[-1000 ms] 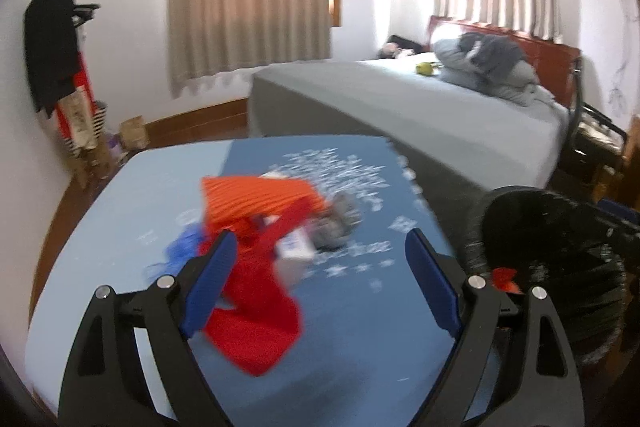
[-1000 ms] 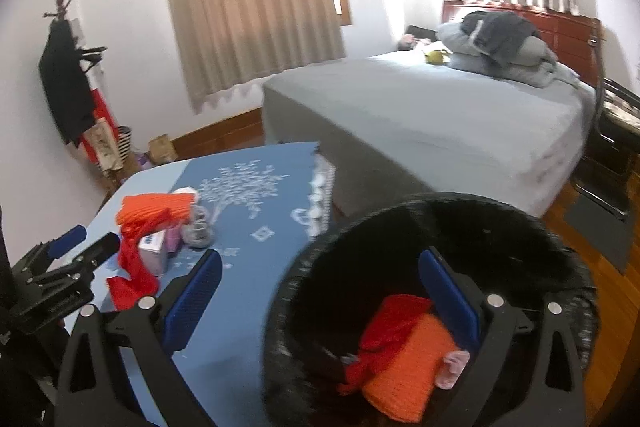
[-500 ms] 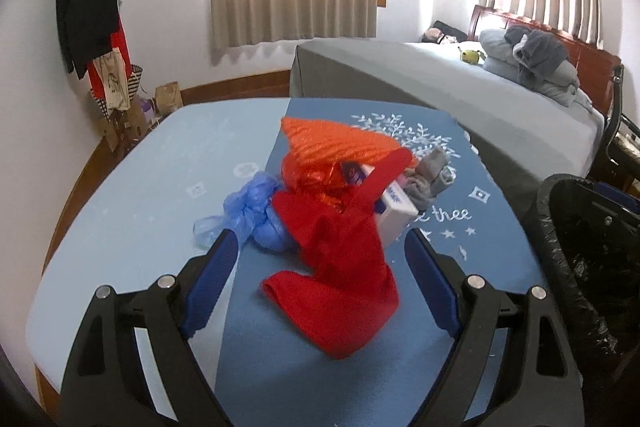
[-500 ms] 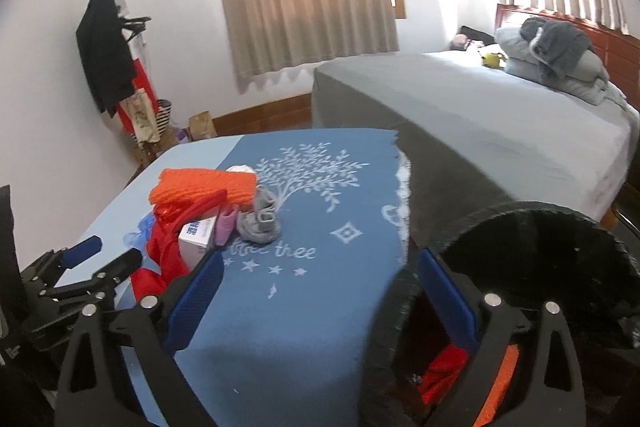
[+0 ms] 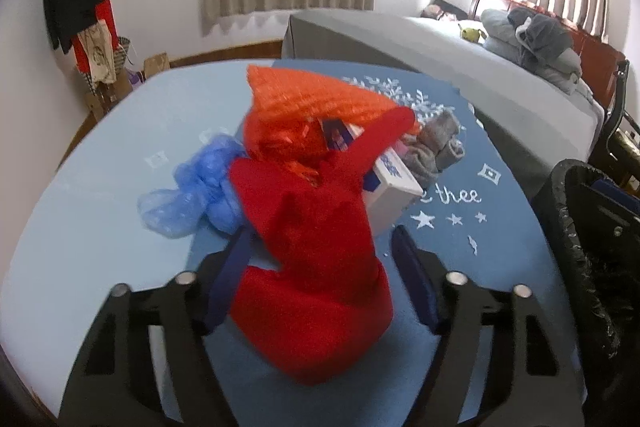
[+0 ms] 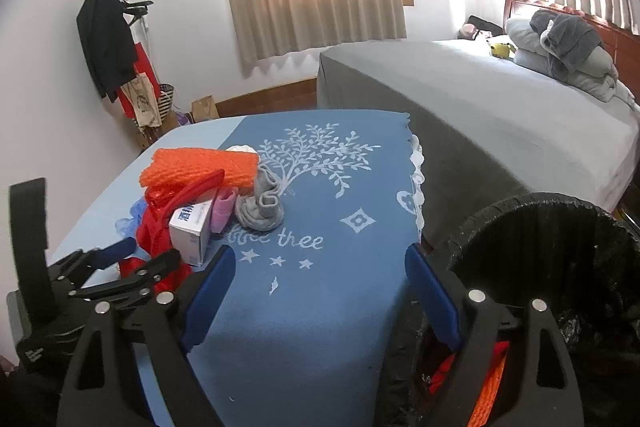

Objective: Collect trash
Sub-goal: 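Move both tools back over the table toward the remaining items, then grasp another red cloth with the left tool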

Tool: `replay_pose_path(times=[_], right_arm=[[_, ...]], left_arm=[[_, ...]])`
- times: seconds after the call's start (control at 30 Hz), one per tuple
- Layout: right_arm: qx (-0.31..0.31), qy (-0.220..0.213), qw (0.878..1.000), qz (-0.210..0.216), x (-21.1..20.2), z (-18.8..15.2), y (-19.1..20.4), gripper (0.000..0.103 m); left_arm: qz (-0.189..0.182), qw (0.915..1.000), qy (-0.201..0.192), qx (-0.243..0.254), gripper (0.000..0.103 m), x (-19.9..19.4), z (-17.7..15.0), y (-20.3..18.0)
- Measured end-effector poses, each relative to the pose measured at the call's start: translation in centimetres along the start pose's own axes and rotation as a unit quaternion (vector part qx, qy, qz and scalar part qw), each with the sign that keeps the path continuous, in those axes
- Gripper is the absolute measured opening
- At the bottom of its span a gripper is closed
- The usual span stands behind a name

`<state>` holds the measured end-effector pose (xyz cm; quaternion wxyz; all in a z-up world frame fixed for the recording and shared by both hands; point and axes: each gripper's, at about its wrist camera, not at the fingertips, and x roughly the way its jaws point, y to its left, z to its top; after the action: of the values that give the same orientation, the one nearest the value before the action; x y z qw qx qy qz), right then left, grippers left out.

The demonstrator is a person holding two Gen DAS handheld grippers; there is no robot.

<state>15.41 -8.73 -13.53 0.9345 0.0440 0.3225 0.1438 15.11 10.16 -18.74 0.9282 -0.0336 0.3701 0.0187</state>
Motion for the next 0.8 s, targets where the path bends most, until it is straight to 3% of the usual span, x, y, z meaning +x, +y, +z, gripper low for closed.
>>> replay_pose_path(times=[0.1, 0.2, 0.8], right_arm=[[0.000, 0.002, 1.000, 0.000, 0.0, 0.0, 0.0, 0.085], [-0.001, 0.003, 1.000, 0.001, 0.0, 0.0, 0.0, 0.085], [-0.016, -0.001, 1.000, 0.017, -0.2, 0.6, 1.6, 0.085]], left_arm=[[-0.009, 0.9999, 0.012, 0.001, 0.033, 0.4, -0.3, -0.1], [-0.010, 0.9998, 0.016, -0.008, 0.020, 0.4, -0.5, 0.2], [-0.005, 0.9992, -0.031, -0.027, 0.016, -5.4, 0.0, 3.1]])
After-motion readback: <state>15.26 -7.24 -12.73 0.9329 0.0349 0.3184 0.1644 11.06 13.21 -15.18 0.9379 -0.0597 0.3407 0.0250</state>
